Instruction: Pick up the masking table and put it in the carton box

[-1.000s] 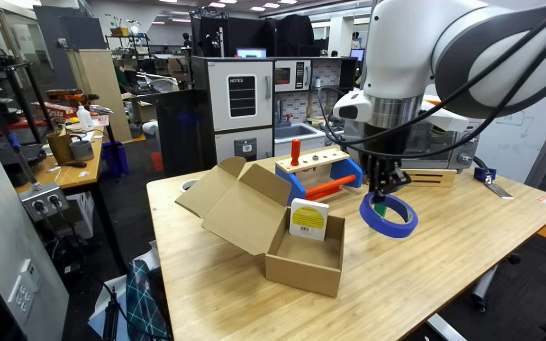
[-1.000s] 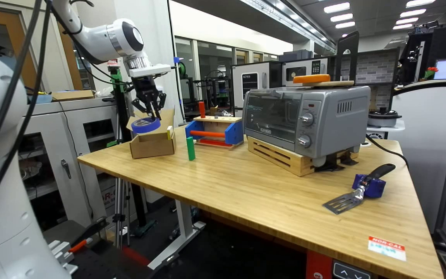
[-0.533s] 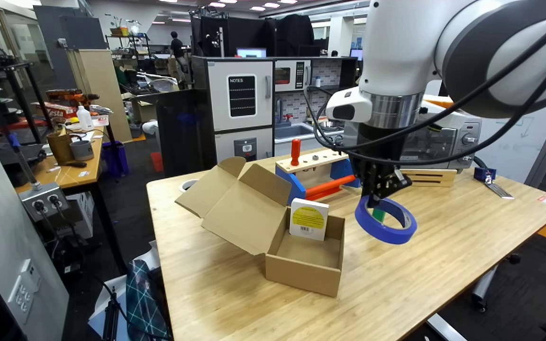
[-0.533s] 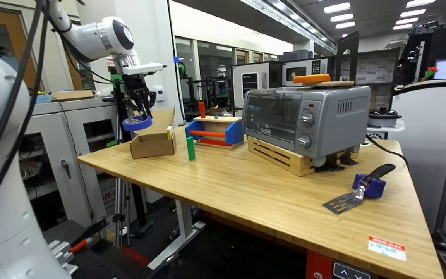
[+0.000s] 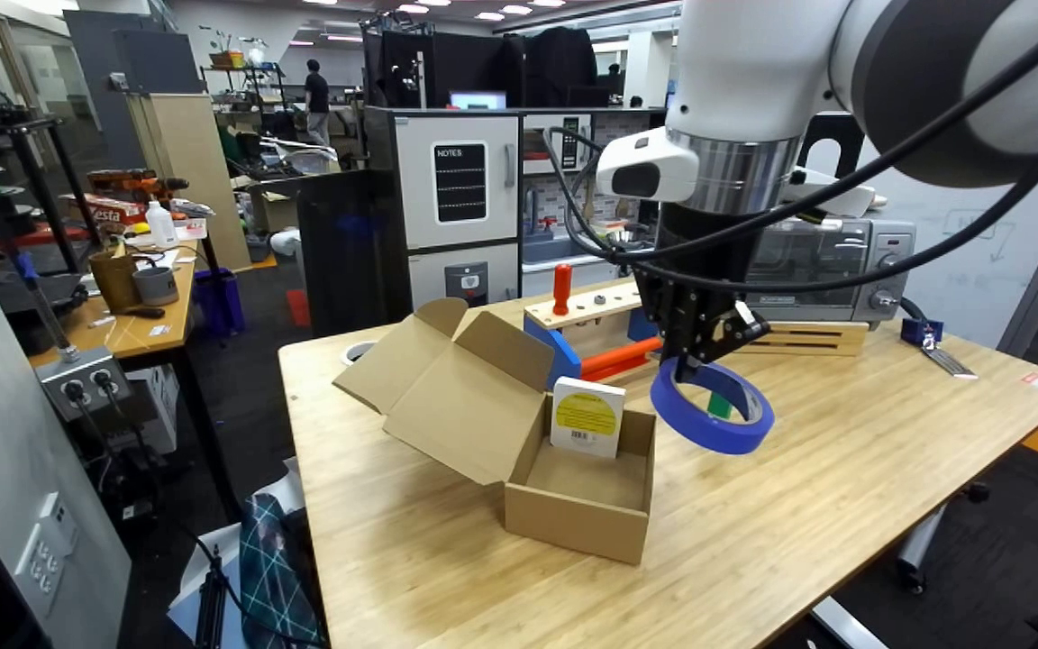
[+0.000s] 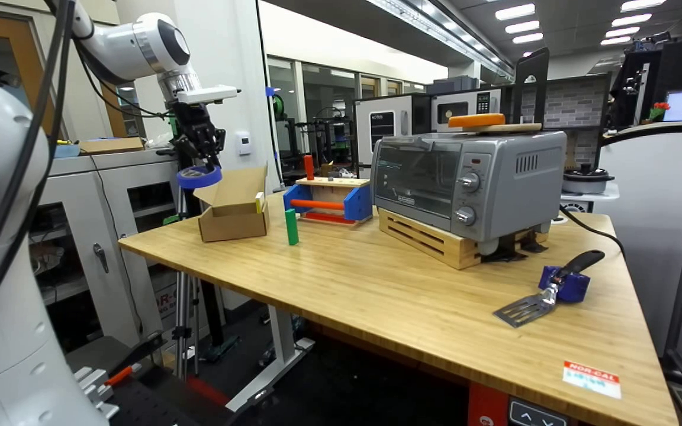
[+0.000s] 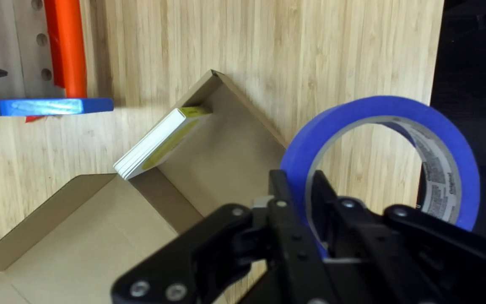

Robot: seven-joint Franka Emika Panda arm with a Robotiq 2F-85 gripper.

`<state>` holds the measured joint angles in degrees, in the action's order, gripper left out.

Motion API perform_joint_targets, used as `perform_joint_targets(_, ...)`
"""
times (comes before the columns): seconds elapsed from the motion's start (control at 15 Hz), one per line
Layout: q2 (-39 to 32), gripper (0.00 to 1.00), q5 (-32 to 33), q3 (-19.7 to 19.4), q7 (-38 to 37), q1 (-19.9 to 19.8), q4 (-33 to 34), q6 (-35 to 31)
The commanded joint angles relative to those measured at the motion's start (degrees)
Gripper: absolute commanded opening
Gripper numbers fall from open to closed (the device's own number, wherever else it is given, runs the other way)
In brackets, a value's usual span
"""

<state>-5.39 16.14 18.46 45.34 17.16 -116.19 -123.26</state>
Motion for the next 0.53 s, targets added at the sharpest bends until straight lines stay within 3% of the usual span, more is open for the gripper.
perform_joint_targets(0.0,-0.5,0.04,0.0,0.1,2.8,0.2,1.9,2.0)
perform_joint_targets(0.47,-2.3,0.04,0.8,0.6,7.0,1.1,4.5,4.5)
